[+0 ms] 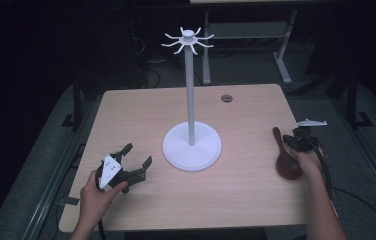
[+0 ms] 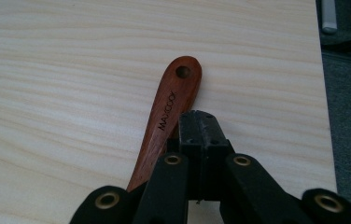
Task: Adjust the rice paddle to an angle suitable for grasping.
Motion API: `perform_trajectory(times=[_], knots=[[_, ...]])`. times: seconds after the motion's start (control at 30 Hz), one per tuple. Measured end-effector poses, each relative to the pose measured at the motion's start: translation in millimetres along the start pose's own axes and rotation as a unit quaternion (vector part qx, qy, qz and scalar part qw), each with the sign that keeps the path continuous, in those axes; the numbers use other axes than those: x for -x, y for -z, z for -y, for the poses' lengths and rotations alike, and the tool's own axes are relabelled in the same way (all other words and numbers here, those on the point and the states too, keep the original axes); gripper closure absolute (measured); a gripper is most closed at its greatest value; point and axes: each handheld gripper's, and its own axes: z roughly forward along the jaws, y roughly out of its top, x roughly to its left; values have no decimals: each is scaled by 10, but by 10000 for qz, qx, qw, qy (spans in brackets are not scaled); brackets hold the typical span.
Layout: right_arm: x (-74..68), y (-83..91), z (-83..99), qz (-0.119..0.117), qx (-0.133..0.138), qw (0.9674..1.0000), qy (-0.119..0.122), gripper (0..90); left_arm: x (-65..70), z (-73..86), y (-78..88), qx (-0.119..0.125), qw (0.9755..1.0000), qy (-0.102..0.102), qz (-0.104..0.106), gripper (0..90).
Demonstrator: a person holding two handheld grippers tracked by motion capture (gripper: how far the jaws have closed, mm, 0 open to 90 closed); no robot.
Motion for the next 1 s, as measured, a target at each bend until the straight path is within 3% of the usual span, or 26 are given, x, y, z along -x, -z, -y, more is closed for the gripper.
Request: perform_trajectory(times=[0.33,0.57,0.73,1.0], knots=[[-53,-15,11,-152,-113,9997,127,897,-7,2,3,9,10000,32,2,137],[-129,4,-1,-390,-183,9986,295,897,-5,1,3,8,10000,29,10,137],[-239,12,-24,-578,-275,9965,541,897,-6,1,2,-4,10000,31,19,137],[-353,-1,-24,-706,-366,9941,737,897,-2,2,2,-4,10000,58,14,137]])
